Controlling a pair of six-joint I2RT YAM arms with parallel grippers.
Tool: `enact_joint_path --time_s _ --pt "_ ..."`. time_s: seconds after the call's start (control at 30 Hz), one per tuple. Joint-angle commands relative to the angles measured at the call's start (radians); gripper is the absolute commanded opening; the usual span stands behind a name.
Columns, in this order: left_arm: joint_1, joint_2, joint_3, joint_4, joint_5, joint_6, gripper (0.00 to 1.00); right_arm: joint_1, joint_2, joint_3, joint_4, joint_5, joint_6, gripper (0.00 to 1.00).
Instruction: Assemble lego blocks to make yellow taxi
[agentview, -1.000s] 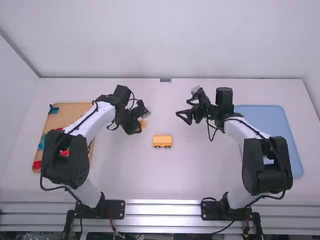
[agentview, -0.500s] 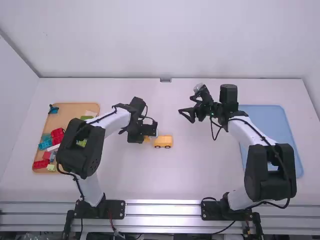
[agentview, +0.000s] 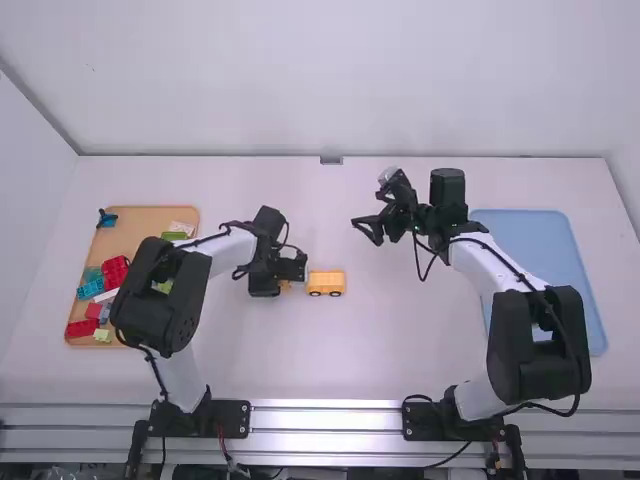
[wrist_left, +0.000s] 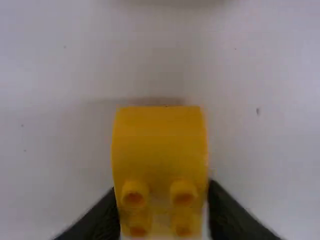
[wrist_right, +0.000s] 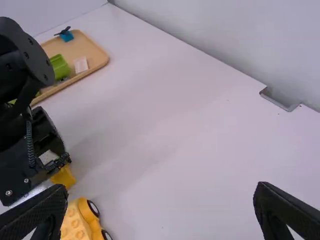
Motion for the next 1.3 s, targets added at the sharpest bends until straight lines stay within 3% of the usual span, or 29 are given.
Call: enact_joint_path --time_s 0.0,0.07,0.2,0.23,0.27,0.43,0.5,0.67,0.83,1.1,1.27 --pt "-0.002 -0.006 -0.016 0.002 0.014 0.014 0.63 0.000 -0.015 0.028 0.004 -0.002 -0.002 0.98" --pt "0.007 -0.006 -0.014 0.027 0.037 0.011 0.59 -0.006 -0.015 0.027 0.007 -0.002 -0.002 0.99" --pt "0.058 -0.009 -0.005 0.046 0.169 0.026 0.65 -0.008 -0.015 0.028 0.011 -0.002 -0.002 0.99" --pt "0.085 -0.010 -0.005 0.034 0.229 0.068 0.86 -0.008 -0.015 0.027 0.011 -0.002 -0.002 0.98" --pt "0.119 -0.010 -0.006 0.010 0.310 0.126 0.99 -0.009 -0.015 0.027 0.011 -0.002 -0.002 0.97" --pt "0.270 -0.006 -0.037 0.000 0.682 0.309 0.99 -0.005 -0.015 0.028 0.014 -0.002 -0.003 0.98" --pt "0.336 0.012 -0.097 0.117 0.869 0.312 0.99 -0.006 -0.015 0.028 0.015 -0.002 -0.032 0.99" --pt "0.400 0.090 -0.184 0.385 1.000 0.092 0.99 0.004 -0.015 0.027 0.015 -0.003 -0.047 0.98" --pt "0.403 0.170 -0.197 0.432 1.037 0.158 1.00 0.008 -0.015 0.027 0.003 -0.002 -0.047 0.99" --pt "0.403 0.192 -0.206 0.435 1.017 0.270 0.88 0.008 -0.015 0.027 -0.005 -0.002 -0.047 0.99" --pt "0.409 0.192 -0.225 0.436 0.994 0.286 0.59 0.007 -0.015 0.027 -0.016 -0.001 -0.047 0.98"
